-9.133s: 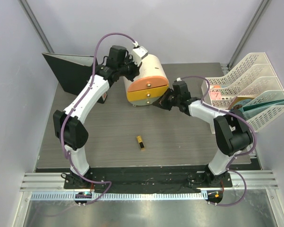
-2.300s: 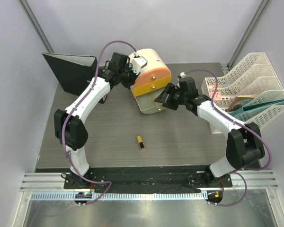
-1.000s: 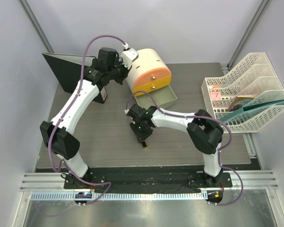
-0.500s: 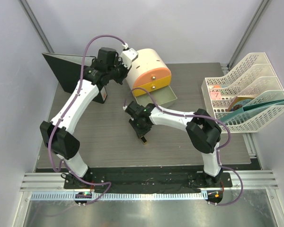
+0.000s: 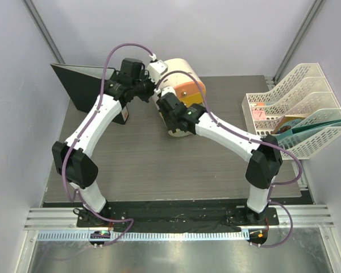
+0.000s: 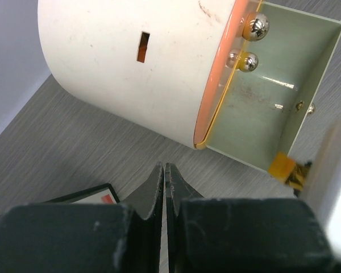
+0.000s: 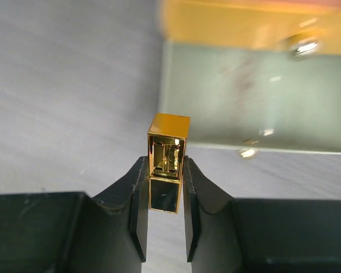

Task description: Organize the makeup

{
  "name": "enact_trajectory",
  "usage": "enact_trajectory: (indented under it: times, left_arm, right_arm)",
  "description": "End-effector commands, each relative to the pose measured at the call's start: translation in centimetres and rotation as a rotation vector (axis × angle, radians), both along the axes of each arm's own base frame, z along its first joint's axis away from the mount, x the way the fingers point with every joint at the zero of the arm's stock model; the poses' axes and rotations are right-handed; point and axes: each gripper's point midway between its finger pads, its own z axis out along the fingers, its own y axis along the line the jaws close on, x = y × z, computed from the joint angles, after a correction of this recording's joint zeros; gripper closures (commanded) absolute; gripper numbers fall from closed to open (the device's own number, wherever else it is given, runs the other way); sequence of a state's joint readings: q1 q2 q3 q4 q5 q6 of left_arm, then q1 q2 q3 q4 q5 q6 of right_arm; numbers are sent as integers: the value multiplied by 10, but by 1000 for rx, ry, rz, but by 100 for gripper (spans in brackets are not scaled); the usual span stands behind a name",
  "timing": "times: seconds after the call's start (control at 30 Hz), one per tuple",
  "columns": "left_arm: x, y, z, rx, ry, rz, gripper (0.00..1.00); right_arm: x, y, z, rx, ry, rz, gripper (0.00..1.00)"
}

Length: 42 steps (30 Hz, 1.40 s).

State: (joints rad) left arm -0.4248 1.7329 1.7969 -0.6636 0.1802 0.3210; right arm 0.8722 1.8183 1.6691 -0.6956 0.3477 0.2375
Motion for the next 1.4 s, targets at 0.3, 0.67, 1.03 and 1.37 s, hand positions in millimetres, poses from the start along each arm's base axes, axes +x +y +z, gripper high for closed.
enact_trajectory:
  times: [0.3, 0.67, 1.03, 1.37]
  left_arm:
    - [5, -1, 26, -31, -65, -9, 98]
    - [5, -4, 37, -52, -83, -19, 99]
    - [21, -27, 53, -192, -112, -27, 100]
    - [60, -56, 64, -446, -93, 18, 100]
  right_arm:
    - [72, -36, -9, -57, -55, -194, 94]
    - [77, -39, -10, -12, -28, -232, 36]
    - [70, -80, 11, 278, 38, -375, 81]
    - [42, -126, 0, 623, 201, -481, 99]
